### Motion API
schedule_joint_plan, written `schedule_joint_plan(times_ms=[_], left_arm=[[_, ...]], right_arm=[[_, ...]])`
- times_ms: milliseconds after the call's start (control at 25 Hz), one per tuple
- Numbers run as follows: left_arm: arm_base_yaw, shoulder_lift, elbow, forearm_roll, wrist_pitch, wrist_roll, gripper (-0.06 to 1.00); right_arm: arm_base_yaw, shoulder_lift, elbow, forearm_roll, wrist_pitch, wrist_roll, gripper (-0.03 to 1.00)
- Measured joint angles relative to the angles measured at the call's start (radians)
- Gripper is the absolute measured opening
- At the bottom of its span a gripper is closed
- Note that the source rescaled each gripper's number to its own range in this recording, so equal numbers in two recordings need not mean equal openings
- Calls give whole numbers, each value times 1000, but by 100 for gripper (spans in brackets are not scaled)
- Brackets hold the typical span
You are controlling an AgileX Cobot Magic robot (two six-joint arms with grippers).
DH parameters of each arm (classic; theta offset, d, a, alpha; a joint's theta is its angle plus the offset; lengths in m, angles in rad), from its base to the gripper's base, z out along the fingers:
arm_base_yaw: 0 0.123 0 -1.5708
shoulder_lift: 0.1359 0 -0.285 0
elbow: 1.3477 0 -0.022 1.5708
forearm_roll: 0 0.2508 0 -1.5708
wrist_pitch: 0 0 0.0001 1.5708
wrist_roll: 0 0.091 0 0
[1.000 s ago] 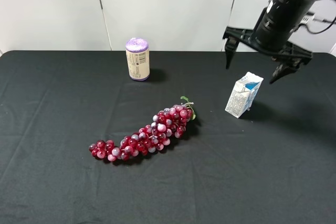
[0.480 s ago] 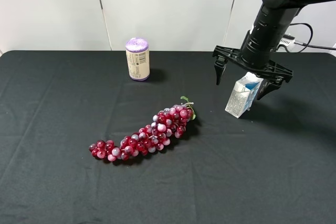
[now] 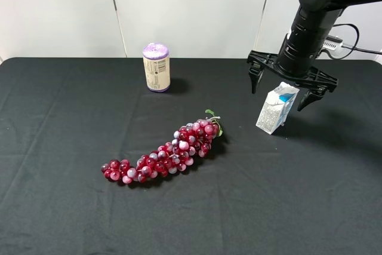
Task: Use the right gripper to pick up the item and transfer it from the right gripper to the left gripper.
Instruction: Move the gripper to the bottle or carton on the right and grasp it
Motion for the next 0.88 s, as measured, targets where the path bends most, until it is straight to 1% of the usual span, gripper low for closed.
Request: schedule_joint_plan(times_ms=[320,880], left_arm=[[0,0,0,0,0,0,100],[0,0,0,0,0,0,100]], right_arm=[[-43,0,0,0,0,5,100],[-43,64,1,31,1,-34,100]])
